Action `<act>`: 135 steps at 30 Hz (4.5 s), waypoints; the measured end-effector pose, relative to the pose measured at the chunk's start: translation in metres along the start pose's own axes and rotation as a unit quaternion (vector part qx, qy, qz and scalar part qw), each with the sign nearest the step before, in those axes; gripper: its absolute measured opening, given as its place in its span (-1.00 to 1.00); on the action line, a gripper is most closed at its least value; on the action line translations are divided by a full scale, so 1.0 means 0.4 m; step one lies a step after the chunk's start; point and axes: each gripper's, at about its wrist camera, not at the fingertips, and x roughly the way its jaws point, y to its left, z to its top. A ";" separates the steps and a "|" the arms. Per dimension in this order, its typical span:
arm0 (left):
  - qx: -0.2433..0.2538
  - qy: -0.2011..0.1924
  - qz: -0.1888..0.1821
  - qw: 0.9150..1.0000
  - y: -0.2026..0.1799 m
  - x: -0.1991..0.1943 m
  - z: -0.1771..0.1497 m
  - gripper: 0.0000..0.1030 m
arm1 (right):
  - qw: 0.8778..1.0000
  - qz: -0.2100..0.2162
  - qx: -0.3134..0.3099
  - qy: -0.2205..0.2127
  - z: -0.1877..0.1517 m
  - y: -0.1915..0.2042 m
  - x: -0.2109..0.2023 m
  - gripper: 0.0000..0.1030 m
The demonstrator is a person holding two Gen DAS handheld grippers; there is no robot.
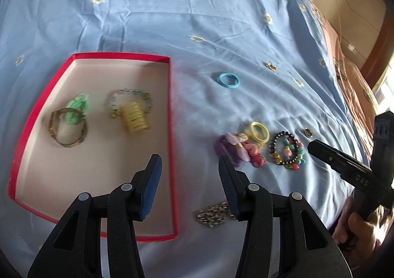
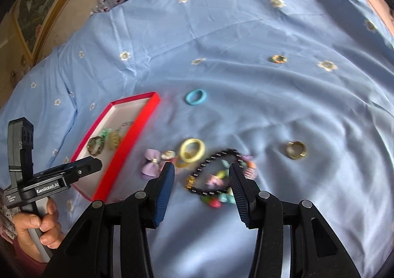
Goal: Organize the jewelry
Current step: 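Grasp the purple bow clip with the left gripper while the right grasps the black bead bracelet, then lower the bow clip and bead bracelet into the box lid and open both grippers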
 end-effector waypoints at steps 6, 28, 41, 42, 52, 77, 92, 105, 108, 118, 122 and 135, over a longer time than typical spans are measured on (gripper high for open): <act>0.022 0.010 -0.010 1.000 -0.053 0.031 0.004 -0.09 | 1.000 -0.010 0.007 -0.003 -0.001 -0.037 -0.012 -0.08; 0.050 0.053 -0.011 0.997 -0.105 0.156 0.016 -0.09 | 0.997 -0.032 -0.062 0.027 0.028 -0.006 0.060 -0.52; 0.065 0.051 -0.039 0.996 -0.115 0.173 0.011 -0.80 | 0.992 -0.066 -0.094 0.051 0.030 -0.004 0.129 -0.86; 0.065 0.048 -0.041 0.996 -0.115 0.166 0.011 -0.81 | 0.993 -0.062 -0.091 0.050 0.031 -0.004 0.125 -0.86; 0.036 0.003 -0.053 0.998 -0.063 0.062 0.031 -0.83 | 0.998 -0.011 -0.065 0.003 0.067 0.035 0.041 -0.86; -0.067 -0.034 -0.012 0.997 0.174 -0.064 -0.019 -0.83 | 0.992 0.070 -0.107 -0.023 0.110 0.252 0.033 -0.86; -0.113 -0.042 0.022 0.992 0.304 -0.100 -0.045 -0.83 | 0.978 0.143 -0.149 0.009 0.093 0.439 0.123 -0.86; -0.137 -0.029 0.046 0.989 0.389 -0.066 -0.061 -0.83 | 0.972 0.182 -0.133 0.058 0.062 0.509 0.250 -0.86; -0.137 -0.025 0.050 0.989 0.399 -0.054 -0.060 -0.83 | 0.975 0.168 -0.127 0.070 0.051 0.489 0.282 -0.86; -0.136 -0.008 0.058 0.989 0.415 -0.015 -0.054 -0.80 | 0.980 0.117 -0.127 0.095 0.042 0.440 0.353 -0.86; -0.136 -0.006 0.056 0.989 0.419 -0.008 -0.054 -0.76 | 0.979 0.108 -0.140 0.099 0.042 0.454 0.369 -0.86; -0.138 -0.010 0.068 0.988 0.413 -0.017 -0.055 -0.42 | 0.976 0.090 -0.164 0.113 0.038 0.470 0.388 -0.84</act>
